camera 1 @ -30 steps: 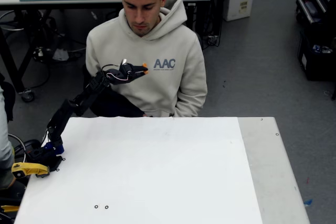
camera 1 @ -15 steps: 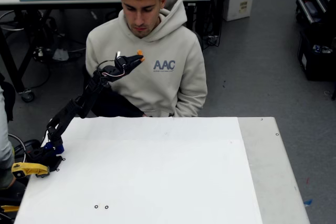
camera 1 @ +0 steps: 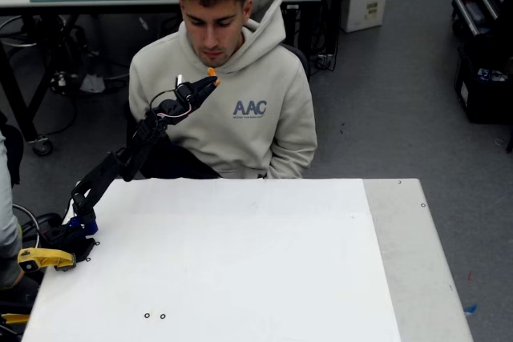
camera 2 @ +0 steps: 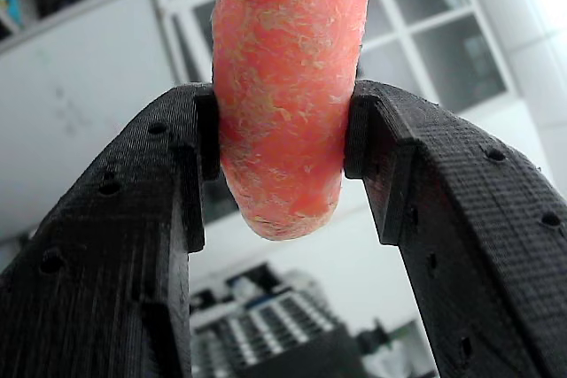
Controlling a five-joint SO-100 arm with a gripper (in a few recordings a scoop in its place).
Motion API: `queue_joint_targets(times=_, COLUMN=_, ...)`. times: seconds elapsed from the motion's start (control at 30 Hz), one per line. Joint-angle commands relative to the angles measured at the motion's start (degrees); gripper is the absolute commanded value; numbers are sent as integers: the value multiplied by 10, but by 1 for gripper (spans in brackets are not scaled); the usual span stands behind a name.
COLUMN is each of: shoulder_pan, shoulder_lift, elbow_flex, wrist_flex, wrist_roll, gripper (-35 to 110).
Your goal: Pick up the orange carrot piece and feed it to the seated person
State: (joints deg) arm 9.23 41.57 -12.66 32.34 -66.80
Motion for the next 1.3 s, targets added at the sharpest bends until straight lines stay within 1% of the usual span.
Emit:
queue_joint_targets(times=0.0, shoulder_pan=5, shoulder_lift=25, elbow_flex=-41, wrist_flex=-12, wrist_roll=-7, gripper=-3)
queue_joint_targets(times=0.4, shoulder_pan=-24, shoulder_lift=25, elbow_flex=-41, wrist_flex=-12, wrist_roll=-10, gripper=-2)
queue_joint_targets(times=0.67, shoulder_pan=-36, shoulder_lift=-1, elbow_flex=-41, wrist_flex=-21, wrist_roll=-82, gripper=-2)
queue_joint_targets(times=1.0, shoulder_pan=-31, shoulder_lift=-3, elbow_flex=-45, wrist_flex=-20, wrist_roll=-86, gripper=-2)
queue_joint_targets(times=1.1, shoulder_pan=-22, shoulder_lift=-3, elbow_flex=-51, wrist_flex=-14, wrist_roll=-87, gripper=4)
queue_joint_targets(times=1.27, shoulder_pan=8, shoulder_lift=-3, elbow_flex=-51, wrist_flex=-20, wrist_roll=-81, gripper=20)
